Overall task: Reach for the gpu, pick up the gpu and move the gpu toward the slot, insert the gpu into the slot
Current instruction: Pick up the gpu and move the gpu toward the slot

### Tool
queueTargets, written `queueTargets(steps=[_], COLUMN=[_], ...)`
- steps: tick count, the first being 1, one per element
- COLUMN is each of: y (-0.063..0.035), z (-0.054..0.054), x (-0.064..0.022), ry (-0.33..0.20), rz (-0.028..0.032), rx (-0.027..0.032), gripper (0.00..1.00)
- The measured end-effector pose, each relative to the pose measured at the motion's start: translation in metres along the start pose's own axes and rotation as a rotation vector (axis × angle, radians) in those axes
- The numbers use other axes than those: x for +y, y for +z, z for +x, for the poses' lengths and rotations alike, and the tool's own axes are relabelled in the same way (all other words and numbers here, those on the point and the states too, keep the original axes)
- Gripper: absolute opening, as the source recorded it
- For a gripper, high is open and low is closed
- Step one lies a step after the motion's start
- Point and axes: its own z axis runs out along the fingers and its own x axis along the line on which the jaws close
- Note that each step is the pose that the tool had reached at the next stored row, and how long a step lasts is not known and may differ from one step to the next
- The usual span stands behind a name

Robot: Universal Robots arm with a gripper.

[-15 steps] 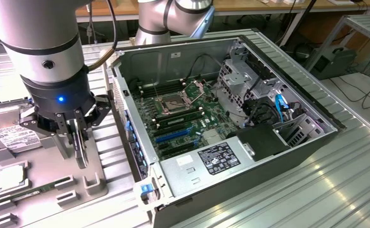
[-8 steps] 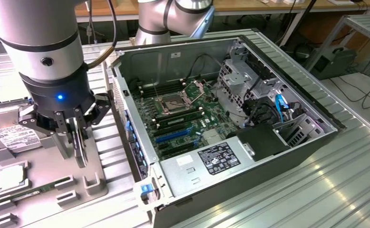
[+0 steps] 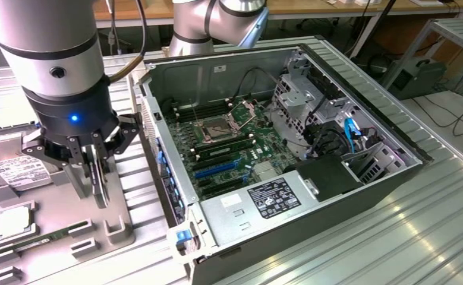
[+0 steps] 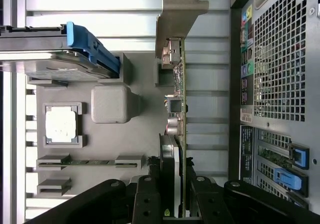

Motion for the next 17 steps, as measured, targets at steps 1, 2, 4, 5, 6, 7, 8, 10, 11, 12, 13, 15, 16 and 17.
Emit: queueTargets(steps=[1,2,4,5,6,7,8,10,11,12,13,15,16,17], y=[-0.0004,-0.0009,-0.0016,-0.0018,-0.0022,-0.0025,-0.0028,-0.0036,-0.0040,-0.0043,-0.0045,-0.0052,-0.0055,-0.0057], z=[0.0000,-0.0001,-0.0001,-0.0001,-0.0001,-0.0002,-0.0002,-0.0003,-0.0004,-0.0004,-0.0005,-0.0006,-0.0006,-0.0007], x=[0.0000,0.0000,0.0000,0.0000,-0.0001,0.0000,0.0000,0.0000,0.0000,0.0001,0.0000,0.0001,0.0001,0.0001], ry=[0.000,0.000,0.000,0.000,0.000,0.000,0.000,0.000,0.000,0.000,0.000,0.000,0.000,0.000], rz=[0.0000,-0.0002,-0.0004,-0.0006,-0.0006,-0.0006,-0.0006,-0.0006,-0.0005,-0.0006,-0.0007,-0.0006,-0.0006,-0.0007], rx=[0.0002,0.0005,0.0008,0.0009,0.0011,0.0014,0.0015,0.0020,0.0022,0.0021,0.0022,0.0026,0.0027,0.0028], gripper=[0.28,0.28,0.28,0.28,0.28,0.28,0.28,0.28,0.28,0.28,0.28,0.28,0.28,0.28])
